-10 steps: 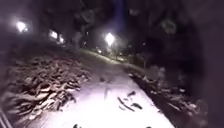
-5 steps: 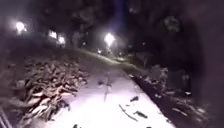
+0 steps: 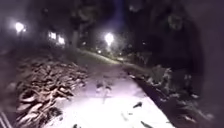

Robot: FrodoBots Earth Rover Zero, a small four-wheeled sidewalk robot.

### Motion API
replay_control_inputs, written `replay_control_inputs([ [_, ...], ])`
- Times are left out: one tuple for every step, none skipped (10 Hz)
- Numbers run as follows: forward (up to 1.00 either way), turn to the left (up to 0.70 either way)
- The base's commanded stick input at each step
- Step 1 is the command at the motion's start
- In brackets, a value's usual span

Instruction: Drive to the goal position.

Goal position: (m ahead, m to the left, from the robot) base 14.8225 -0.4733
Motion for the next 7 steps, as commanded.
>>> replay_control_inputs([
  [0.45, 0.00],
  [0.45, 0.00],
  [0.45, 0.00],
  [0.45, 0.00],
  [0.45, 0.00],
  [0.45, 0.00],
  [0.45, 0.00],
])
